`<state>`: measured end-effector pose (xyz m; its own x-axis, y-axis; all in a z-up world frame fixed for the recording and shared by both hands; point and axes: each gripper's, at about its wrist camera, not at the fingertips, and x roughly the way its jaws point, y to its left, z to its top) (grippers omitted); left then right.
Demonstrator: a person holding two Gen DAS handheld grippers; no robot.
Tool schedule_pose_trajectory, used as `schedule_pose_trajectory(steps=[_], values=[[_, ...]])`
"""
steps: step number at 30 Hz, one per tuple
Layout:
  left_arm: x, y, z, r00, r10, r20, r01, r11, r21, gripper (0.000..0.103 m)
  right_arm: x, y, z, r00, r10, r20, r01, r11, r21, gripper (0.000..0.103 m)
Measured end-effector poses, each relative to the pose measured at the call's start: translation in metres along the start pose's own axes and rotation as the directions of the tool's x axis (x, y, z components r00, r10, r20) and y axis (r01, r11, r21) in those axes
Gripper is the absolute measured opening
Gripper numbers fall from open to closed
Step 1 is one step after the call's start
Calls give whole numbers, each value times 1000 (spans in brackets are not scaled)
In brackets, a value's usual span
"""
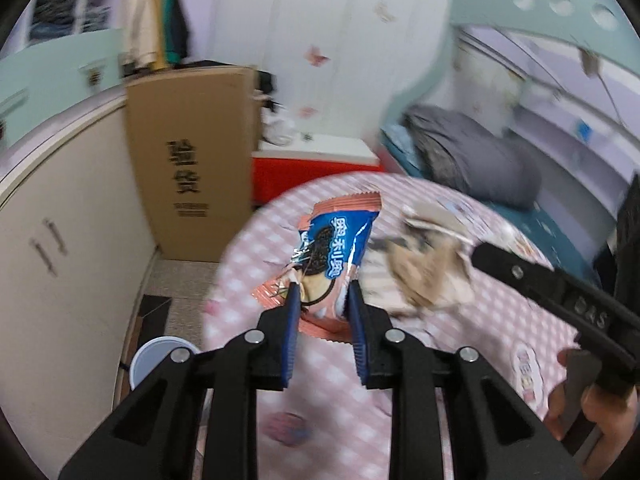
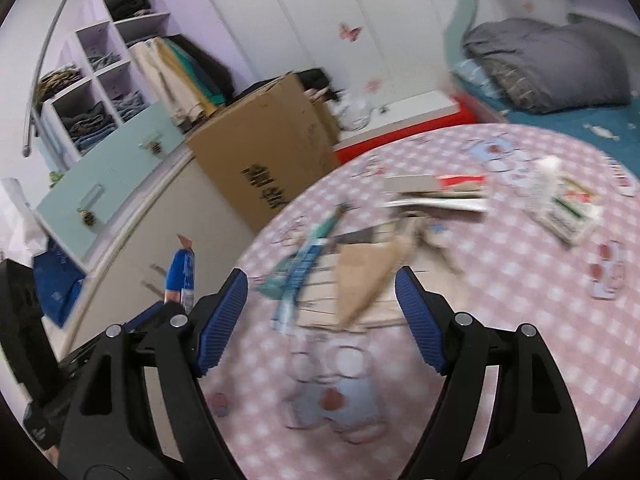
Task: Collect trash
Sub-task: 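Grasp the teal tube with the right gripper while the left holds the wrapper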
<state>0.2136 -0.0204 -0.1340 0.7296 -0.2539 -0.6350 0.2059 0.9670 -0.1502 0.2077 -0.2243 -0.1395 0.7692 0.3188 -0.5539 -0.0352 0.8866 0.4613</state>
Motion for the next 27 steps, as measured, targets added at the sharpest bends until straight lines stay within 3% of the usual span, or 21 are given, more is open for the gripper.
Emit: schedule_pose_trajectory(steps=[2, 6, 10, 14, 18, 23, 25, 27], values=[[1, 16, 5, 999, 34, 0, -34, 999, -35, 23, 15, 9, 5, 999, 24, -36, -25, 1000, -7, 73], [4, 46, 13, 996, 92, -4, -92, 992, -86, 23, 59, 26, 9, 986, 56, -155, -59, 998, -16, 53], [9, 67, 16, 994, 107, -15, -108, 988, -111, 23, 95, 38, 16, 976, 48, -210, -53, 998, -20, 50], [19, 83, 22, 994, 108, -30, -111, 984, -136, 23, 118, 27, 34, 974, -70, -215, 75, 997, 12, 49], [35, 94, 34, 992, 121, -39, -126, 980, -151, 23, 140, 15, 50, 951, -191, -243, 195, 981, -5, 49], [50, 101, 40, 994, 99, -45, -105, 979, -177, 23, 176, 4, 53, 918, -238, -318, 235, 971, -49, 49], [56, 102, 40, 994, 92, -53, -100, 979, -178, 23, 184, 9, 56, 913, -263, -311, 246, 965, -92, 44], [61, 104, 39, 994, 92, -60, -101, 979, -175, 23, 191, 15, 56, 912, -252, -323, 227, 967, -114, 20]])
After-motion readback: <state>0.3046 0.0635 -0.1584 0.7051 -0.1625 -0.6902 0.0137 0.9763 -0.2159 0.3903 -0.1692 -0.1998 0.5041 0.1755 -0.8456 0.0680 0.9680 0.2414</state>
